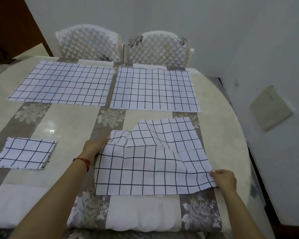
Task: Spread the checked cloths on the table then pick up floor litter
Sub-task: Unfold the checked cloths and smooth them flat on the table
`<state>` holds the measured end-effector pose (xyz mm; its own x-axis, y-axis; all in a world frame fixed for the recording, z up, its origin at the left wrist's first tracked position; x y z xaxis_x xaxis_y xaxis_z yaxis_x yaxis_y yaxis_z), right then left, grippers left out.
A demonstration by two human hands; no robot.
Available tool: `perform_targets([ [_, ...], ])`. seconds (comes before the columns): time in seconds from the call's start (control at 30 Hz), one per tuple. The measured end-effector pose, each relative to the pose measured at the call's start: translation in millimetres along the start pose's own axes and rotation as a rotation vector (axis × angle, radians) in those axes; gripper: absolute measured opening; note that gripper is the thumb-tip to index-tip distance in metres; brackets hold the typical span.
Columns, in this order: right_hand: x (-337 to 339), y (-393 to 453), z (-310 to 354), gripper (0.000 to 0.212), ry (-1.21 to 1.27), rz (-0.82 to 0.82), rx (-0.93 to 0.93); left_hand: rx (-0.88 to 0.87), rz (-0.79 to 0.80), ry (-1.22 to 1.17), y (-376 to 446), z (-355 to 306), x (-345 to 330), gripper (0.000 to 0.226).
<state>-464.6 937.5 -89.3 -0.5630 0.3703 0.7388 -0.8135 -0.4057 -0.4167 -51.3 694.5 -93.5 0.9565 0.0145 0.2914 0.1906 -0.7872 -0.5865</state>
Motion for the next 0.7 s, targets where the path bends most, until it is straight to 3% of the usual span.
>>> perform_targets([
  [0.13, -1, -3, -10, 0.018, -0.028, -0.048, 0.012, -0.04, 0.129, -0.055, 18, -8, -9, 0.066],
  [0.27, -1, -5, -18, 0.017, -0.028, -0.066, 0.012, -0.063, 0.028, -0.135, 14, -10, -2, 0.02],
  [0.4, -3, -8, -21, 0.015, -0.034, -0.069, 0.027, -0.12, -0.054, -0.08, 11, 0, 8, 0.026],
  [0.57, -4, -16, -26, 0.017, -0.073, -0.076, 0.008, -0.116, -0.073, -0.006, 13, 13, 13, 0.015],
  [0.7, -2, -28, -12, 0.033, -0.333, -0.214, 0.041, -0.145, -0.086, 0.001, 14, 12, 12, 0.019],
])
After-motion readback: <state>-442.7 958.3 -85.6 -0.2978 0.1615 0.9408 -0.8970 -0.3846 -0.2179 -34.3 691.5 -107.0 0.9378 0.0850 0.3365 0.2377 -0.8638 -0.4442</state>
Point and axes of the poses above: each hand's wrist, its own y-axis towards the middle knuckle, its own x-axis out of the back of the hand, z = x × y, the point moved 6 cm from there along y, towards the middle knuckle, and after that the axes turned 5 degrees about -y, right-handed, at the moved point
